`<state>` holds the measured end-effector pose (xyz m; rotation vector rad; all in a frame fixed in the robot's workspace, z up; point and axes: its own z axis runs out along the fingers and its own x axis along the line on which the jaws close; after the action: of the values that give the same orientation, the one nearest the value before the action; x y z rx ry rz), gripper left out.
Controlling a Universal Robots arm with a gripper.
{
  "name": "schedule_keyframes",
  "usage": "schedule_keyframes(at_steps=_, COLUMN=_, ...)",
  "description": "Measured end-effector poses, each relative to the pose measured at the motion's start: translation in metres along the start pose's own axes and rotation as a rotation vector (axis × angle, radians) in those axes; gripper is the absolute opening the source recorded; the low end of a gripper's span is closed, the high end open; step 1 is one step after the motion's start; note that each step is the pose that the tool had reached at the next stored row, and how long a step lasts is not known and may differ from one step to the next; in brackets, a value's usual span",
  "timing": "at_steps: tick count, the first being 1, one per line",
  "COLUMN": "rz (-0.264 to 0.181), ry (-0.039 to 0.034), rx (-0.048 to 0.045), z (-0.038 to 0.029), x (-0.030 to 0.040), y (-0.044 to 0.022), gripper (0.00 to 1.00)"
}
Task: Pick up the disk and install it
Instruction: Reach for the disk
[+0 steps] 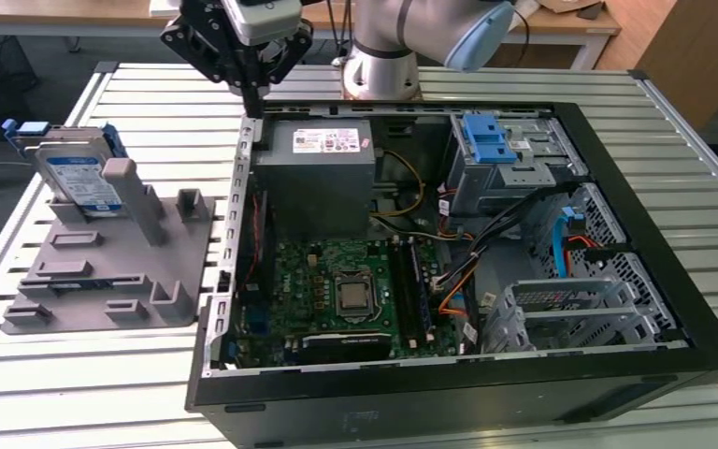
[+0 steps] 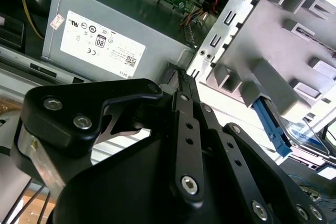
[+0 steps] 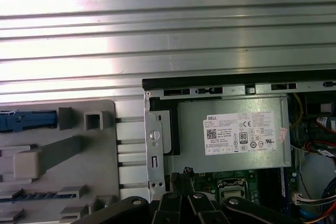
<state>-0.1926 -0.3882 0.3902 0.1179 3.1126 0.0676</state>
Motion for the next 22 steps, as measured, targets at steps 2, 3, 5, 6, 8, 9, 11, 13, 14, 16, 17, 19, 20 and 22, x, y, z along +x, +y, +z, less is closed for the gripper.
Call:
schedule_keyframes(at_steps=2, rz=0.000, ry=-0.0001, rx=0.0000, z=0.0000, x=0.0005, y=-0.0001, gripper=0.11)
schedule_keyframes(at_steps=3, rz=0.000, ry=-0.0001, rx=0.0000, z=0.0001, x=0.0008, y=-0.0001, gripper=0.11)
schedule_keyframes(at_steps=5, rz=0.000, ry=-0.0001, rx=0.0000, z=0.0001, x=0.0010, y=-0.0001, gripper=0.11)
schedule_keyframes(at_steps=6, rz=0.000, ry=-0.0001, rx=0.0000, z=0.0001, x=0.0013, y=-0.0001, gripper=0.11)
schedule_keyframes(at_steps=8, rz=0.000, ry=0.0000, rx=0.0000, z=0.0001, x=0.0017, y=-0.0001, gripper=0.11)
schedule_keyframes(at_steps=9, rz=0.000, ry=0.0000, rx=0.0000, z=0.0001, x=0.0019, y=-0.0002, gripper=0.11)
schedule_keyframes(at_steps=11, rz=0.000, ry=-0.0001, rx=-0.0001, z=0.0002, x=0.0023, y=-0.0002, gripper=0.11)
schedule_keyframes(at_steps=13, rz=0.000, ry=-0.0001, rx=0.0000, z=0.0003, x=0.0031, y=-0.0003, gripper=0.11)
schedule_keyframes(at_steps=14, rz=0.000, ry=0.0000, rx=0.0000, z=0.0003, x=0.0035, y=-0.0003, gripper=0.11)
schedule_keyframes(at_steps=16, rz=0.000, ry=-0.0001, rx=-0.0001, z=0.0004, x=0.0041, y=-0.0003, gripper=0.11)
schedule_keyframes(at_steps=17, rz=0.000, ry=-0.0001, rx=-0.0001, z=0.0004, x=0.0045, y=-0.0003, gripper=0.11)
schedule_keyframes(at_steps=19, rz=0.000, ry=0.0000, rx=0.0000, z=0.0005, x=0.0053, y=-0.0003, gripper=0.11)
schedule_keyframes(at_steps=20, rz=0.000, ry=-0.0001, rx=0.0000, z=0.0005, x=0.0056, y=-0.0004, gripper=0.11)
schedule_keyframes(at_steps=22, rz=0.000, ry=0.0000, rx=0.0000, z=0.0005, x=0.0062, y=-0.0004, gripper=0.11)
